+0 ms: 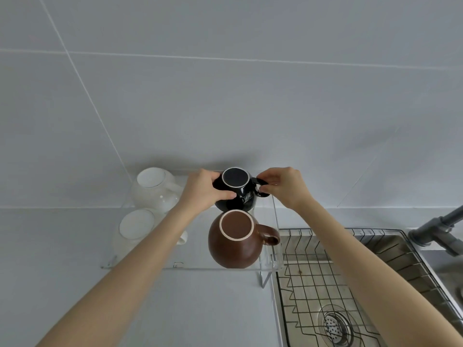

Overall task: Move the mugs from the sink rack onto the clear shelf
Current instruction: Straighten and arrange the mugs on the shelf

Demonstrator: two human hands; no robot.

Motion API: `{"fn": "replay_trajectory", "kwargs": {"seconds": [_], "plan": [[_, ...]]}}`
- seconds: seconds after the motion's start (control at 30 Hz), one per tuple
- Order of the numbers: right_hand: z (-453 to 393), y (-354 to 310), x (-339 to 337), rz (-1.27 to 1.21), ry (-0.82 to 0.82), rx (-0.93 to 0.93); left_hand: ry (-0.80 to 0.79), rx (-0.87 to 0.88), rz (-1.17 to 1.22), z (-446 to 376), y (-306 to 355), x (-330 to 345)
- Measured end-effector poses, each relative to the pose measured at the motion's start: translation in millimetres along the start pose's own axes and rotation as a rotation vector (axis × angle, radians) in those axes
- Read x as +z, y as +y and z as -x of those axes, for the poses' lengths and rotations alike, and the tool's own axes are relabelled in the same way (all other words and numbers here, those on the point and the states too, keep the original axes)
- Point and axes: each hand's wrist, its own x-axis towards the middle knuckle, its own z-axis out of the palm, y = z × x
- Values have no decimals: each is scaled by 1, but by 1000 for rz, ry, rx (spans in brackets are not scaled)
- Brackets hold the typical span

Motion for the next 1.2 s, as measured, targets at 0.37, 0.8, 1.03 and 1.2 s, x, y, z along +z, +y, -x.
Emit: {"fn": "replay_trajectory", "kwargs": {"seconds": [0.37,0.8,1.03,1.2], "plan": [[4,-36,19,43,62,-107,6,9,-67,15,-9,-76],[-12,-96,135,275,-196,-41,-64,-156,-39,31,-75,-136],[-21,-94,136,274,-178,-71,12,-116,22,36,-77,-133],[-29,-94,131,232,-182,-77,106,-137,-17,41,-71,-126]]}}
